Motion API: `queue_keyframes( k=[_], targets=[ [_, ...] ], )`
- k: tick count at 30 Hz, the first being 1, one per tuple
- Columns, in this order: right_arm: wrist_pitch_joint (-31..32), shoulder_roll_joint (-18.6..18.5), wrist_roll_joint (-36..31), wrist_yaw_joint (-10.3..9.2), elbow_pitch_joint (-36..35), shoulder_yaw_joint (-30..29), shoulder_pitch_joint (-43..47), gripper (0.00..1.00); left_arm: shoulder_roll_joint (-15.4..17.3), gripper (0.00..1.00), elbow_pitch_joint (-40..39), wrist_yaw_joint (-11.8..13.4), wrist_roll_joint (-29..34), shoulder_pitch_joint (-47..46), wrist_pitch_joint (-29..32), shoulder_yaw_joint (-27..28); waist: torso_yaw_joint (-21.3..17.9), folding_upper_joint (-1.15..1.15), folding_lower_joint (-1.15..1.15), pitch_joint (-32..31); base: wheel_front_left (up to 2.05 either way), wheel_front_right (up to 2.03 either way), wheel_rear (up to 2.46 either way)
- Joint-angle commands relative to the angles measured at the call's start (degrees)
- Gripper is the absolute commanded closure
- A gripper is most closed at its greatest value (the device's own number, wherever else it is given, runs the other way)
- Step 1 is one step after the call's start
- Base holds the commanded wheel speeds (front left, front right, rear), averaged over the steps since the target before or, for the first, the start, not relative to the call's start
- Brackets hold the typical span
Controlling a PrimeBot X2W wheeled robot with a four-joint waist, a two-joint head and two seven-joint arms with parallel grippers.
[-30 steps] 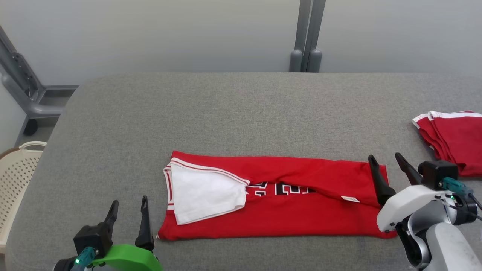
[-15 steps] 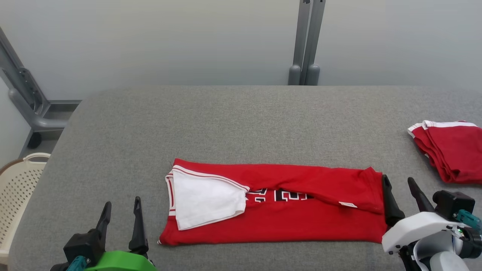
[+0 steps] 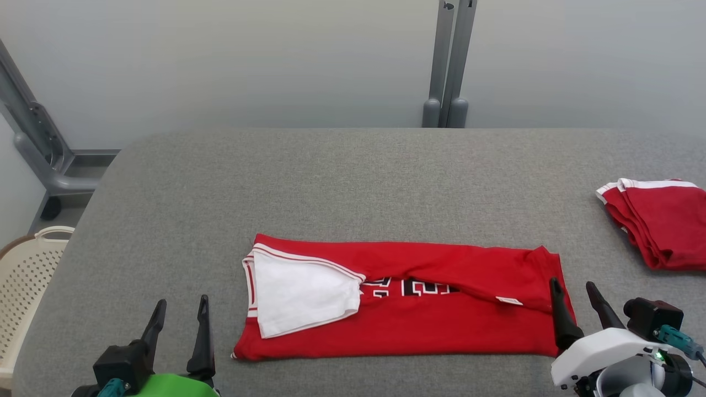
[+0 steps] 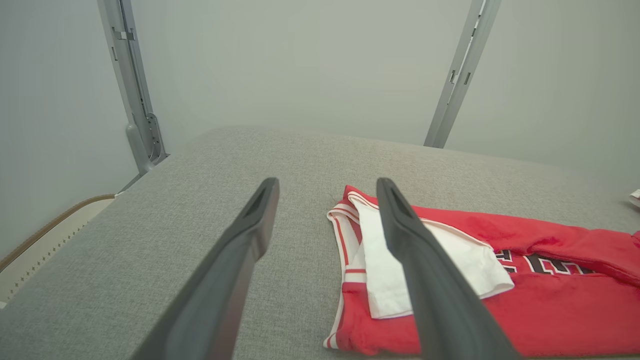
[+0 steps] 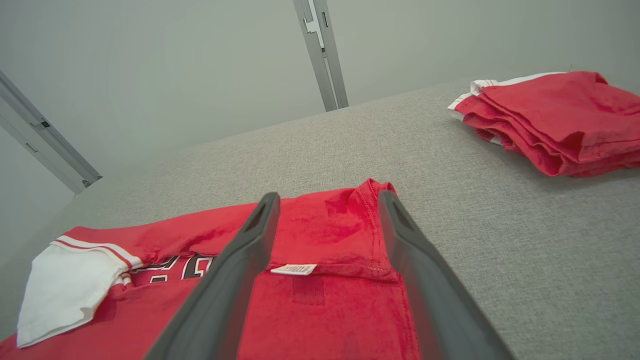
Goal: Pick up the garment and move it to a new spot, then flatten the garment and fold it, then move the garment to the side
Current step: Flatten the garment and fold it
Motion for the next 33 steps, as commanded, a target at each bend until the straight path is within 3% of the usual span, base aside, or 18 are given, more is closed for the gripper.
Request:
queue_keyframes(
  k=[1,11,16,23,33],
  targets=[
    [-0.3,-0.1,0.5,-0.07,0.2,0.0,-0.3,0.00,-0.3,0.00,0.3,-0.5,0.6,0.6,-0.2,0.4,-0.1,0.00,0.00,0.1,0.00,0.00,0.00],
    [0.5,-0.1,0.1,-0.07,-0.1,-0.8,-1.1,0.00,-0.8,0.00,1.4,-1.4,2.5,-0.5,-0.2,-0.4,-0.1,0.00,0.00,0.6,0.00,0.00,0.00],
    [3.7,-0.1,-1.1,-0.07,0.8,-4.1,-1.7,0.00,-0.9,0.00,1.8,-1.8,2.6,-0.9,-0.1,-1.0,0.0,0.00,0.00,0.9,0.00,0.00,0.00],
    [20.1,-0.1,-7.8,-0.06,0.6,-9.7,-5.7,0.00,-1.1,0.00,1.9,-1.7,2.0,-1.2,0.1,-1.3,-0.3,0.00,0.00,1.6,0.00,0.00,0.00],
    [46.3,-0.1,-17.5,-0.06,-3.9,-9.2,-10.5,0.00,-1.0,0.00,1.8,-2.0,2.2,-2.4,0.7,-2.2,0.5,0.00,0.00,3.4,0.00,0.00,0.00]
  ],
)
